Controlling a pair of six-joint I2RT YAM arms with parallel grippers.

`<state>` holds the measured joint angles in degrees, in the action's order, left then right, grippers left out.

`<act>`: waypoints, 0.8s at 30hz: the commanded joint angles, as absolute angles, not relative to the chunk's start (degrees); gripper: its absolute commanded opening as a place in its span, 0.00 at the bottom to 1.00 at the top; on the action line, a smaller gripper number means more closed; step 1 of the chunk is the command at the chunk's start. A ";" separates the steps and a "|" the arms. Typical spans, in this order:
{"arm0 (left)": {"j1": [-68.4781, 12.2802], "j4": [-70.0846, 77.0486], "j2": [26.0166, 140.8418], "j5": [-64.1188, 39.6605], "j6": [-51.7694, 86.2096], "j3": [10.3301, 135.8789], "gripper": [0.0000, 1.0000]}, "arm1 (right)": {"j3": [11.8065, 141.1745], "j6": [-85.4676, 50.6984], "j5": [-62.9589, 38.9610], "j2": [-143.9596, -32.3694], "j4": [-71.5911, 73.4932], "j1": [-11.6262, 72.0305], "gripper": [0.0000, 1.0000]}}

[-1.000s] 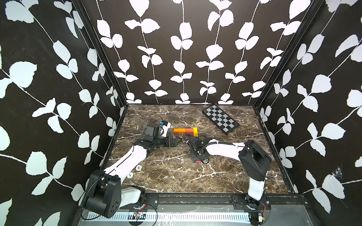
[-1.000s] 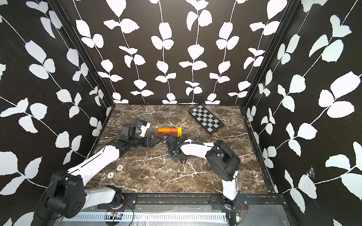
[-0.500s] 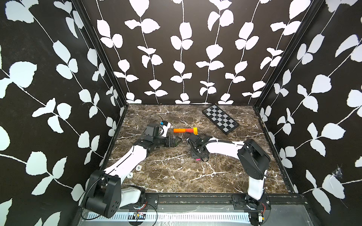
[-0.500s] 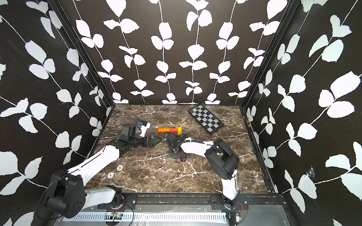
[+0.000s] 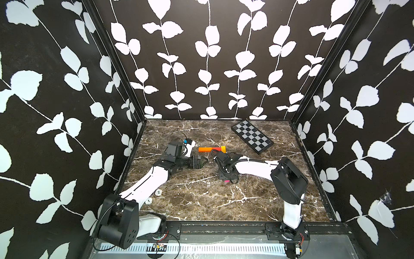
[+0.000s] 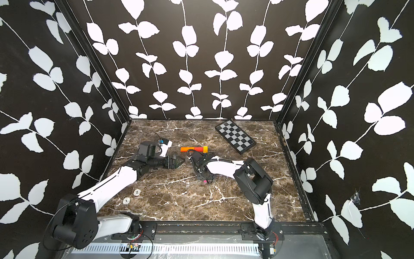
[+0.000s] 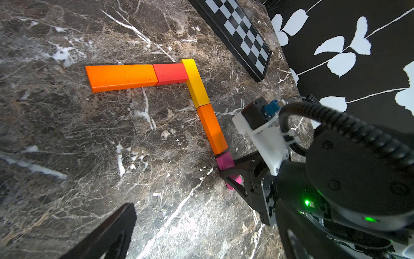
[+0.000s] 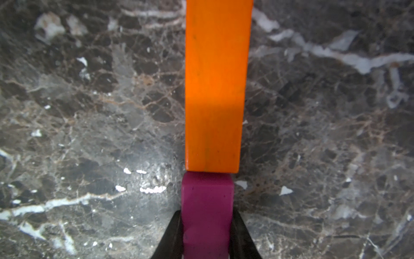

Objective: Assemble the number 7 with building blocks
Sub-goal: Assemble the building block at the center of the board.

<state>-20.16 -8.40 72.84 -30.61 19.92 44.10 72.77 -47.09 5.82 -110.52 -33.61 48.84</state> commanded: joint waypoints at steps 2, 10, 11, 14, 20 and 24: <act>-20.26 -8.82 72.92 -30.50 19.16 44.95 0.99 | 72.58 -46.94 7.58 -113.01 -35.05 47.82 0.19; -20.24 -9.06 72.70 -30.09 19.09 45.05 0.99 | 72.92 -46.68 7.18 -113.44 -35.20 47.64 0.19; -20.22 -9.06 72.76 -30.14 19.07 45.08 0.99 | 72.95 -46.60 7.23 -113.46 -35.24 47.64 0.19; -20.21 -9.14 72.64 -30.10 18.99 45.08 0.99 | 73.32 -46.15 7.45 -113.80 -35.60 47.64 0.19; -20.20 -9.14 72.57 -29.97 18.98 45.02 0.99 | 73.64 -45.62 7.54 -114.07 -35.89 47.60 0.19; -20.21 -9.28 72.46 -29.70 18.98 45.01 0.99 | 73.83 -45.65 7.56 -114.15 -36.04 47.54 0.20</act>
